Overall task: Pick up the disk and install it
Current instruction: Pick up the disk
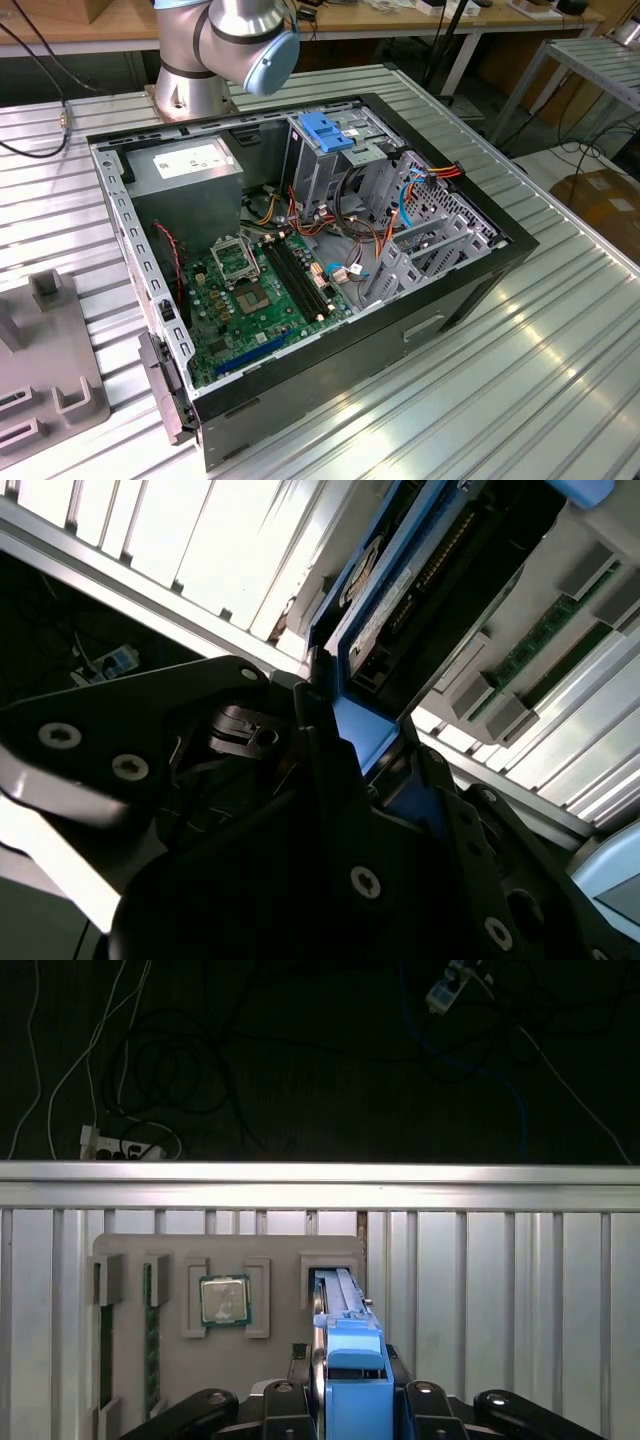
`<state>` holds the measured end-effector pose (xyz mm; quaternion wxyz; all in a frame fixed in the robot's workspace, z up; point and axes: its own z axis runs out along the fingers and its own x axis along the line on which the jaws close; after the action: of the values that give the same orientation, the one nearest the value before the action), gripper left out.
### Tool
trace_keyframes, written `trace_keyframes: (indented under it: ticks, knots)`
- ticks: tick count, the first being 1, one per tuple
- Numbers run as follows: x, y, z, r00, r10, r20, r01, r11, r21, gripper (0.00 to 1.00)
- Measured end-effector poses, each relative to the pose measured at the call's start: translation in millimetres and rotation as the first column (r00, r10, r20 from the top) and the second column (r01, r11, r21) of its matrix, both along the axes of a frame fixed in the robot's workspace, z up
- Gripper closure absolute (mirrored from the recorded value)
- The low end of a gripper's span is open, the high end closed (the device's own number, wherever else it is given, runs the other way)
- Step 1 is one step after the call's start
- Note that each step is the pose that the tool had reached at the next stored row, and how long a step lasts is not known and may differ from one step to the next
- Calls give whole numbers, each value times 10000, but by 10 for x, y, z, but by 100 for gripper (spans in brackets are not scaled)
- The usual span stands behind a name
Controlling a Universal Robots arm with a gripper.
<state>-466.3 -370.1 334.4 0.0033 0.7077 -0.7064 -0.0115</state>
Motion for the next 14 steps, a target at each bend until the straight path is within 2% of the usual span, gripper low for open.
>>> trace_keyframes:
  ticks: [14]
  knots:
    - [0,0,155,10000,0,1,0,10000,0,63]
